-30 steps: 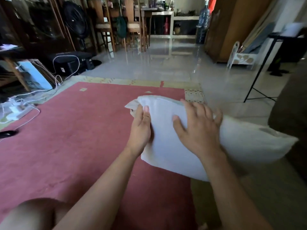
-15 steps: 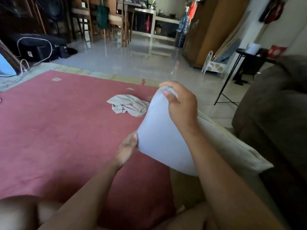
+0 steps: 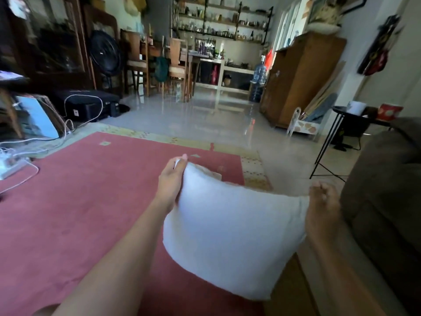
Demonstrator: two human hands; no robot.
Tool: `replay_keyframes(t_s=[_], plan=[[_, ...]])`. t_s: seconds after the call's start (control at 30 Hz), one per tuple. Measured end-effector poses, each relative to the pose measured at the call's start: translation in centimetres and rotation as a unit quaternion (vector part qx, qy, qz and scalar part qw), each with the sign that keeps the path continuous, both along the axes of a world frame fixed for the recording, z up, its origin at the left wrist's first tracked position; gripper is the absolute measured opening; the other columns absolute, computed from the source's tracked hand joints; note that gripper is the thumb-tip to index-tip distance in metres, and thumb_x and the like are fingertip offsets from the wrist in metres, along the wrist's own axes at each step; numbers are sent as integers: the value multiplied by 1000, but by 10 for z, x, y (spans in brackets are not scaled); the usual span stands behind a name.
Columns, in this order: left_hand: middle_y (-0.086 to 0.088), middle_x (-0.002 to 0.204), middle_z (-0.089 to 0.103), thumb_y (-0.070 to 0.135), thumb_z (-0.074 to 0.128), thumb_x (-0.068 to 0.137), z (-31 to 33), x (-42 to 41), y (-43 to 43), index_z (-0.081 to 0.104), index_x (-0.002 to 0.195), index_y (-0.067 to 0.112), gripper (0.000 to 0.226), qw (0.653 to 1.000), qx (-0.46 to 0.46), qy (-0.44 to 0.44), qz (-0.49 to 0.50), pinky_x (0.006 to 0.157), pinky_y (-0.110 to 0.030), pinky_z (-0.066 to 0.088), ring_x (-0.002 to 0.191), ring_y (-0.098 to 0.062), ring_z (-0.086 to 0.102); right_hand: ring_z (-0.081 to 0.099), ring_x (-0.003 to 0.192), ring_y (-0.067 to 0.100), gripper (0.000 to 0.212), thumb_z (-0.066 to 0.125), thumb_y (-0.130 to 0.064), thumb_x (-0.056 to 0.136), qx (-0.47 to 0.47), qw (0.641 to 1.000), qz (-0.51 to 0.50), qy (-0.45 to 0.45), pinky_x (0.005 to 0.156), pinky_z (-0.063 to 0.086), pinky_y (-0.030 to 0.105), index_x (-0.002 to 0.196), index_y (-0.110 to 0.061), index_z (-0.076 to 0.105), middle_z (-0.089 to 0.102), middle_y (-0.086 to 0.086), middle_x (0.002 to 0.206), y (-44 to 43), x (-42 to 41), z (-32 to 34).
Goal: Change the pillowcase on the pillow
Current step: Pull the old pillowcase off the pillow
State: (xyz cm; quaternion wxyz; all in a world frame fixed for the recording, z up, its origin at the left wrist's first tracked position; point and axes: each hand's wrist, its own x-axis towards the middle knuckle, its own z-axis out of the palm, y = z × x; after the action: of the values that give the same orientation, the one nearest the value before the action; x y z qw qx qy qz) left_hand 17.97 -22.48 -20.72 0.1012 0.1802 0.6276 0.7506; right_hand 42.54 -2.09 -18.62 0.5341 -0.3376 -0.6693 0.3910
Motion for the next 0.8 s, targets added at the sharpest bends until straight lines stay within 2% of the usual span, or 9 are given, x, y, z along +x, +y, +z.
replay_keyframes(t_s=[0.07, 0.17, 0.27, 0.33, 0.43, 0.53, 0.6, 0.73, 0.8], plan=[[14, 86, 57, 37, 62, 95, -5, 3, 4, 54, 78, 31, 20, 999, 0, 27, 29, 79, -27, 41, 92, -10, 57, 59, 98, 29, 19, 45, -22, 104, 13, 998, 0, -58, 74, 43, 30, 117, -12, 56, 62, 9, 106, 4, -1, -24], [9, 94, 58, 21, 56, 99, -10, 11, 2, 53, 94, 32, 12, 997, -5, 43, 62, 80, -26, 42, 89, -10, 56, 60, 101, 30, 29, 41, -19, 103, 34, 987, -13, -156, 89, 49, 45, 130, -26, 51, 64, 8, 114, 9, 2, -36], [10, 101, 67, 22, 50, 102, -13, 18, -3, 57, 104, 33, 13, 997, 32, -7, 71, 91, -29, 46, 99, -13, 60, 60, 106, 32, 30, 53, -18, 92, 146, 931, -91, -322, 102, 36, 54, 117, -33, 62, 67, 6, 114, 2, -2, -27], [3, 107, 72, 24, 46, 104, -10, 35, 2, 61, 110, 30, 17, 995, 88, -45, 23, 97, -35, 48, 102, -16, 63, 63, 103, 29, 24, 54, -27, 90, 244, 893, -59, -373, 104, 27, 53, 109, -31, 69, 71, 3, 105, -25, -19, -20], [-9, 129, 66, 17, 42, 107, -6, 65, 10, 59, 129, 18, 28, 980, 151, -69, -106, 101, -36, 50, 114, -21, 64, 66, 104, 30, 58, 27, -50, 85, 269, 871, 93, -400, 102, 40, 49, 126, -28, 60, 73, 6, 109, -76, -54, -12], [-4, 133, 64, 0, 45, 103, -9, 72, 5, 47, 145, 11, 44, 978, 105, 23, -181, 108, -29, 45, 129, -19, 57, 66, 104, 26, 57, 41, -71, 81, 259, 899, 115, -333, 91, 51, 44, 127, -38, 52, 71, -6, 112, -92, -76, 8], [2, 135, 64, 1, 49, 102, -15, 68, -1, 44, 149, 14, 49, 979, 44, 100, -174, 110, -26, 40, 132, -14, 54, 66, 103, 22, 47, 52, -66, 84, 289, 887, 120, -339, 91, 50, 42, 125, -43, 52, 72, -9, 108, -93, -85, 18], [28, 132, 60, 27, 48, 106, -22, 71, -9, 54, 140, 38, 36, 971, -69, 179, -145, 101, -10, 35, 128, 10, 49, 68, 96, 26, 35, 45, -54, 90, 301, 872, 123, -365, 88, 50, 39, 120, -39, 56, 73, -4, 98, -87, -91, 19], [30, 137, 56, 40, 42, 107, -40, 65, -11, 51, 142, 44, 36, 962, -117, 202, -138, 105, -13, 33, 132, 11, 44, 68, 95, 29, 33, 46, -47, 93, 293, 883, 96, -355, 88, 47, 37, 121, -36, 57, 74, 0, 98, -77, -85, 17]])
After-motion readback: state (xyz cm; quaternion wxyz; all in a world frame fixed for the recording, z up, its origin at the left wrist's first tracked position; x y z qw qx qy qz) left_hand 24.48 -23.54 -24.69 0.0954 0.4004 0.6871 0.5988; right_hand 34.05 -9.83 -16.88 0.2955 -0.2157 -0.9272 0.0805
